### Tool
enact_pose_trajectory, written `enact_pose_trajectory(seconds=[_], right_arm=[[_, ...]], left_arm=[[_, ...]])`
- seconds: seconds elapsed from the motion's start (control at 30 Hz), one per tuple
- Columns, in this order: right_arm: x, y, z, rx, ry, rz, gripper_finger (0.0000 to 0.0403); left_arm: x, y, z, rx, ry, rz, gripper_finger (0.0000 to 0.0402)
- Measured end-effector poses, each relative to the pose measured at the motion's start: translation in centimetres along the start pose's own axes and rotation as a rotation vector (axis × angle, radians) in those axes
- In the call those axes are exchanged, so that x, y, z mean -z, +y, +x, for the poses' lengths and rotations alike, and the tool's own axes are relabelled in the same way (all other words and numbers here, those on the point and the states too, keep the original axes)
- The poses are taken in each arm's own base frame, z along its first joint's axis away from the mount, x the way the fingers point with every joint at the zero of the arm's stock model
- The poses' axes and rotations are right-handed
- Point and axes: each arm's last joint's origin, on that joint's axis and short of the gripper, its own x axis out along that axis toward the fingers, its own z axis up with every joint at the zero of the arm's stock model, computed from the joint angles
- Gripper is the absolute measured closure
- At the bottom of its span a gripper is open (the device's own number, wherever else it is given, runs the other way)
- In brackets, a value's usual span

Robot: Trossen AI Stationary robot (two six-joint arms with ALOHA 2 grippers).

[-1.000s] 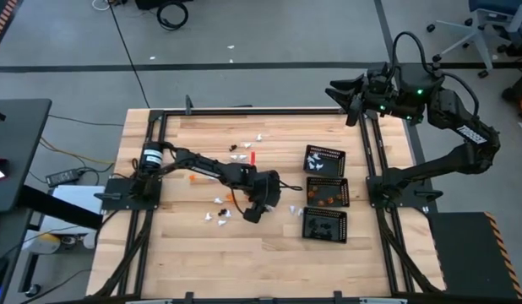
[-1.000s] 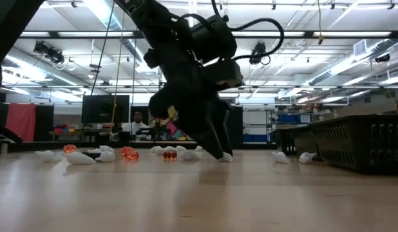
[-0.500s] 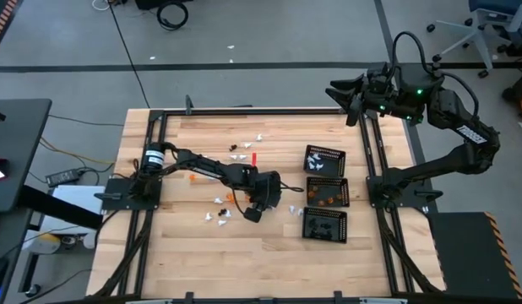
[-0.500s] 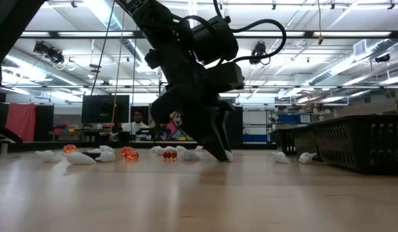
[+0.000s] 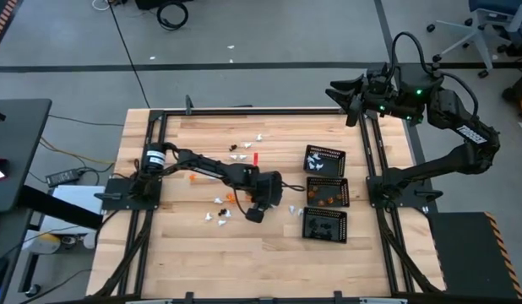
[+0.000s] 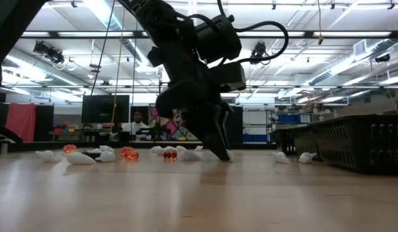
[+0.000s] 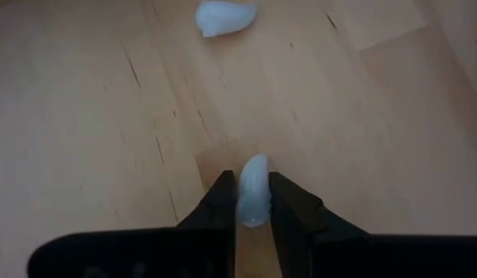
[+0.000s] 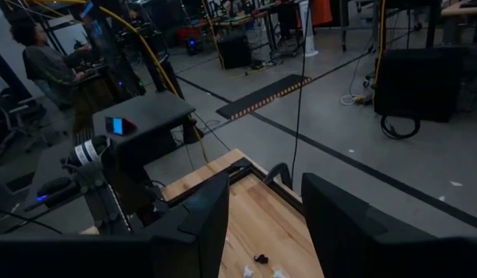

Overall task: Sort Halloween decoration
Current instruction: Put the white ghost toy into the top black bin

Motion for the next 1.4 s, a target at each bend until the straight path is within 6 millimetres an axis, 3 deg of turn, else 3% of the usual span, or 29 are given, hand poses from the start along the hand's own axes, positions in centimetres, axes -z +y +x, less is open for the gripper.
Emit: enact_pose_trajectory(seconds=[0.5,0.93,1.17,1.4], right_arm=[[0.0,0.0,0.0,-0.007,0.002,0.000,0.0235],[0.0,0.0,0.0,-0.007,0.003,-0.004,0.0235],[0.0,0.0,0.0,-0.002,0.006,-0.005,0.0235],[0.0,0.0,0.0,0.002,0.004,-0.005,0.0235]], left_arm=[[-0.4,1.2,-0.5,0.009,-0.017,-0.021,0.0362],[-1.5,4.9,-5.1,-0.099,-0.173,-0.078,0.0362],[-5.6,7.9,-8.1,-0.233,-0.419,-0.054,0.0362],[-8.5,12.3,-7.5,-0.297,-0.482,-0.080,0.0362]])
